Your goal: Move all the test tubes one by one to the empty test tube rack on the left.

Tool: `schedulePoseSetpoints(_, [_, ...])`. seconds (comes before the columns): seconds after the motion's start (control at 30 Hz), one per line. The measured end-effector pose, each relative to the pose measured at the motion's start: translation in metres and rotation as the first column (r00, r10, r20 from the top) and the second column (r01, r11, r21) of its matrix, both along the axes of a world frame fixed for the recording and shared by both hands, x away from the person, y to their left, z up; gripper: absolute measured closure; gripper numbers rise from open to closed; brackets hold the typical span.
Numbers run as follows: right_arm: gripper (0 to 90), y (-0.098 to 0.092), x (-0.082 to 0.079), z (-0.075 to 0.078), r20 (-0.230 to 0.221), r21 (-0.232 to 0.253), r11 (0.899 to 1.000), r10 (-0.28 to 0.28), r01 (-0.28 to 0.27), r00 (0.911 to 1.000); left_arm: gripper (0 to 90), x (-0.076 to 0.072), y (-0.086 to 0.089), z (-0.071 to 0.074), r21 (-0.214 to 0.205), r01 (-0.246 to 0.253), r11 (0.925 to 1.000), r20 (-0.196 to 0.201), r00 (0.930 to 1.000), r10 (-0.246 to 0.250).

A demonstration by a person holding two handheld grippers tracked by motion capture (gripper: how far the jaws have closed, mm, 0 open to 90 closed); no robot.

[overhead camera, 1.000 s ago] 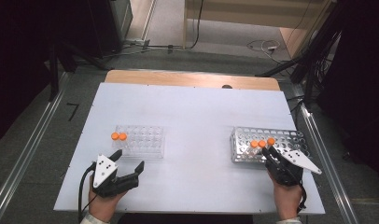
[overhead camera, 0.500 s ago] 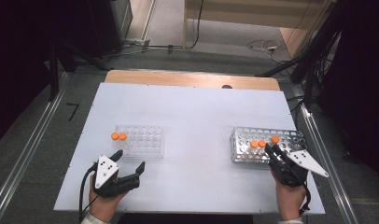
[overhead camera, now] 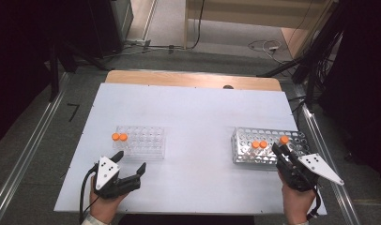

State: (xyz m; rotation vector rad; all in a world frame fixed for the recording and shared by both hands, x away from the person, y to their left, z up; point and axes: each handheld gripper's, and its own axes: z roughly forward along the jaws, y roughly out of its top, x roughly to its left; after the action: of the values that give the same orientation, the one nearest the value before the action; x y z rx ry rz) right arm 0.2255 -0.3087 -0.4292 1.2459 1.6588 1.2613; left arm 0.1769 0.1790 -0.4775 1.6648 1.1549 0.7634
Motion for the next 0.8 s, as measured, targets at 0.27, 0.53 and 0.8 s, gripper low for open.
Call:
schedulePoseSetpoints(0.27, [72.7,0.004,-0.018,0.004,-0.003,-0.012,0.999,0.047,-0.047,0.9989,16.4,-0.001,0.001,0.000,-0.002,-0.003,1.0000,0.001,1.0000,0.003])
schedulePoseSetpoints(0.53, [72.7,0.020,-0.033,0.000,-0.014,-0.016,0.993,0.119,-0.119,0.9928,16.4,-0.001,-0.001,0.000,0.000,0.002,1.0000,0.005,1.0000,-0.002])
schedulePoseSetpoints(0.8, [72.7,0.054,-0.036,-0.006,-0.029,-0.054,0.971,0.232,-0.234,0.9722,16.4,-0.002,-0.001,0.001,-0.039,0.017,0.9991,-0.010,0.9998,-0.018])
